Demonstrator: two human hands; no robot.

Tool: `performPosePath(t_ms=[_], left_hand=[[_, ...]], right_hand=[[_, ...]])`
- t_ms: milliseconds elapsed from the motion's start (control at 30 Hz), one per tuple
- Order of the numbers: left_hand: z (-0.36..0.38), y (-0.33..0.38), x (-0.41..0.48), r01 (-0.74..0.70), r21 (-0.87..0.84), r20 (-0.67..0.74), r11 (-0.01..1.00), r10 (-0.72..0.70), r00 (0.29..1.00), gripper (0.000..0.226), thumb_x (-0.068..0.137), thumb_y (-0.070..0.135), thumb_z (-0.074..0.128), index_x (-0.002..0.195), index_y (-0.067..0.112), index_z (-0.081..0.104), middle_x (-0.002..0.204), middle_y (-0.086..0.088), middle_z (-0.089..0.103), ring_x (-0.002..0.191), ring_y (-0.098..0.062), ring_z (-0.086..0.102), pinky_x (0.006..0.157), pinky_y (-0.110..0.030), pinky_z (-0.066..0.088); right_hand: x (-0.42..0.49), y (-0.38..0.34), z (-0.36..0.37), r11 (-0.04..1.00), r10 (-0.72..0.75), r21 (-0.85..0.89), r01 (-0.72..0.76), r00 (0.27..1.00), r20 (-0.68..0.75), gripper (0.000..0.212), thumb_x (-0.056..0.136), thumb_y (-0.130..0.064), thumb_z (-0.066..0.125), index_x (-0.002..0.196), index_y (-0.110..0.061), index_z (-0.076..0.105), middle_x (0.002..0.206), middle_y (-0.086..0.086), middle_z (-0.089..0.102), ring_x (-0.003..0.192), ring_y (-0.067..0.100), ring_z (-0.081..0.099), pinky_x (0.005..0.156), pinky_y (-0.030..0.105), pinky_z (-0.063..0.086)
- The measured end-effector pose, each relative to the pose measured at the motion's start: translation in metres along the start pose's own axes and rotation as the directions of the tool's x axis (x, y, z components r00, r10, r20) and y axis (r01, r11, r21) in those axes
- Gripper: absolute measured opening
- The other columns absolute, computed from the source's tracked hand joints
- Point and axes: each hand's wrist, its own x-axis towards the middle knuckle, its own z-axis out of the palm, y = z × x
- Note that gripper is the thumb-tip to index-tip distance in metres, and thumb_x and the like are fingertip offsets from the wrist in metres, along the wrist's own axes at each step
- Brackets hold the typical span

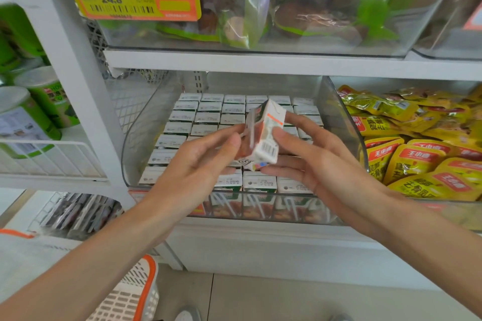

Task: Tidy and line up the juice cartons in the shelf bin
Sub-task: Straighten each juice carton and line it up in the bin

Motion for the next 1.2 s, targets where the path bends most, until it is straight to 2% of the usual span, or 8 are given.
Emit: performPosePath(t_ms=[200,500,633,700,800,900,1000,1200], left_hand=[[0.001,-0.001,0.000,-0.019,-0.007,0.015,1.000,0.019,1.000,0.039,0.098,0.052,0.051,0.135,0.047,0.064,0.122,0.024,0.073,0.115,0.003,0.068,0.097,-0.014,0.053],[0.001,0.001,0.000,-0.046,-0.033,0.017,0.998,0.046,0.999,0.043,0.093,0.055,0.056,0.135,0.052,0.059,0.127,0.026,0.071,0.119,0.006,0.065,0.093,-0.013,0.054],[0.001,0.002,0.000,-0.043,-0.024,0.016,0.999,0.043,0.999,0.046,0.092,0.056,0.056,0.138,0.052,0.059,0.126,0.022,0.072,0.120,0.004,0.065,0.094,-0.016,0.056],[0.001,0.002,-0.001,-0.039,-0.016,0.015,0.999,0.040,0.999,0.047,0.092,0.056,0.055,0.139,0.053,0.058,0.127,0.022,0.071,0.120,0.003,0.065,0.097,-0.025,0.059],[0.001,0.004,0.000,-0.042,0.012,0.002,0.999,0.042,0.999,0.050,0.092,0.057,0.057,0.142,0.055,0.053,0.123,0.024,0.072,0.115,0.006,0.067,0.095,-0.016,0.056],[-0.002,0.004,0.002,-0.056,0.023,-0.060,0.998,0.057,0.997,0.061,0.085,0.055,0.064,0.144,0.047,0.052,0.120,0.019,0.074,0.114,0.002,0.069,0.096,-0.014,0.054],[0.000,0.009,0.005,-0.109,0.076,-0.084,0.991,0.115,0.990,0.056,0.085,0.047,0.069,0.140,0.041,0.060,0.117,0.017,0.075,0.112,0.001,0.069,0.092,-0.014,0.055],[0.007,0.019,0.023,-0.149,0.110,-0.111,0.983,0.161,0.981,0.037,0.083,0.020,0.082,0.117,0.030,0.073,0.107,0.019,0.078,0.099,0.001,0.073,0.083,-0.009,0.053]], right_hand=[[0.003,-0.008,0.004,0.962,0.172,0.202,-0.183,0.983,0.069,0.034,0.106,-0.025,0.057,0.132,-0.005,0.065,0.115,0.028,0.076,0.107,0.036,0.077,0.084,0.035,0.065],[0.003,-0.012,0.005,0.921,0.259,0.247,-0.303,0.946,0.194,0.045,0.113,-0.035,0.038,0.136,-0.008,0.065,0.125,0.025,0.074,0.113,0.036,0.075,0.082,0.034,0.066],[0.004,-0.013,0.007,0.927,0.285,0.197,-0.319,0.941,0.183,0.049,0.109,-0.047,0.047,0.134,-0.010,0.068,0.122,0.025,0.075,0.107,0.036,0.077,0.076,0.031,0.065],[0.005,-0.013,0.007,0.953,0.257,0.128,-0.275,0.956,0.142,0.041,0.107,-0.042,0.055,0.130,-0.012,0.071,0.119,0.023,0.077,0.103,0.034,0.079,0.076,0.030,0.065],[0.004,-0.009,0.005,0.986,0.125,-0.118,-0.116,0.989,0.074,0.034,0.106,-0.034,0.063,0.138,-0.023,0.062,0.115,0.012,0.080,0.105,0.029,0.078,0.091,0.035,0.063],[-0.001,-0.005,0.005,0.951,-0.049,-0.297,0.088,0.989,0.136,0.044,0.104,-0.025,0.066,0.143,-0.041,0.051,0.117,0.004,0.080,0.111,0.022,0.077,0.106,0.039,0.055],[-0.002,-0.005,0.002,0.893,-0.180,-0.383,0.238,0.967,0.181,0.049,0.102,-0.011,0.066,0.142,-0.036,0.055,0.125,0.002,0.074,0.118,0.021,0.073,0.105,0.043,0.057],[0.001,-0.010,-0.012,0.872,-0.186,-0.444,0.206,0.978,0.090,0.052,0.098,-0.005,0.070,0.144,-0.025,0.056,0.126,-0.003,0.075,0.118,0.012,0.072,0.099,0.025,0.058]])
